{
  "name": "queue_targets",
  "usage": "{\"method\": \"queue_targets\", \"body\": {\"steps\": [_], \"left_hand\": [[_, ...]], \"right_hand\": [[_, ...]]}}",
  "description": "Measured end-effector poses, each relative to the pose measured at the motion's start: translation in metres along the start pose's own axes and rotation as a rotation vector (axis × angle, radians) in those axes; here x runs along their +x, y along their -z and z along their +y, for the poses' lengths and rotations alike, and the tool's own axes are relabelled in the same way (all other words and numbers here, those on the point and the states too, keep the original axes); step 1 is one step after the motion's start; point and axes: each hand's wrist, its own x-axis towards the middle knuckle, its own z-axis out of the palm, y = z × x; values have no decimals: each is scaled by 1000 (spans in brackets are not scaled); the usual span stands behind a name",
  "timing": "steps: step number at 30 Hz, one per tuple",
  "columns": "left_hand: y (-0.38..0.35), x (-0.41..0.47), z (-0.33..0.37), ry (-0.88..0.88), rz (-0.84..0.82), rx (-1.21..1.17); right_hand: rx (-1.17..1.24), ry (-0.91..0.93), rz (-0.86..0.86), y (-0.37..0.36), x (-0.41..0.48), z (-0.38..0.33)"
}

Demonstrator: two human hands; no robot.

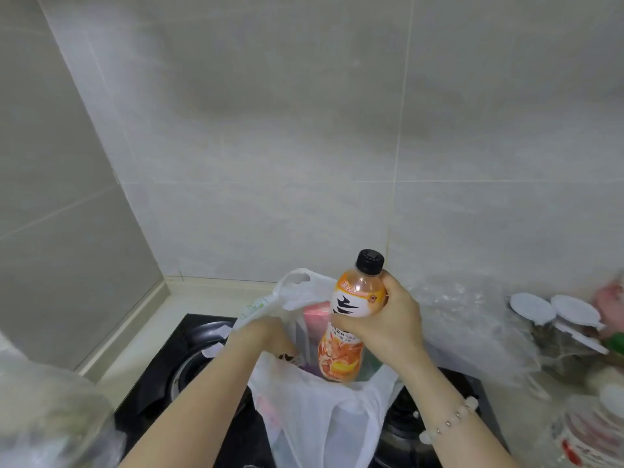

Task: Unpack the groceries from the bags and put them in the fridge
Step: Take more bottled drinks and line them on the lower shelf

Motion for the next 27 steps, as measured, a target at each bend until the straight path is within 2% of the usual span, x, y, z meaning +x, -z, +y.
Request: {"method": "queue_targets", "body": {"steps": [4, 8, 10, 17, 27], "left_hand": [[-6, 7, 25, -17, 120, -41], [-33, 18, 16, 89, 317, -27], [-40, 20, 3, 150, 363, -19], [-62, 33, -21, 191, 193, -231], [-70, 15, -8, 197, 180, -284]], "right_hand": [[-6, 35, 21, 5, -4, 6], [-32, 72, 44, 10, -6, 12], [-39, 65, 35, 11, -6, 18], [-54, 3, 6, 9, -3, 38], [-89, 2, -89, -4, -4, 51]]}}
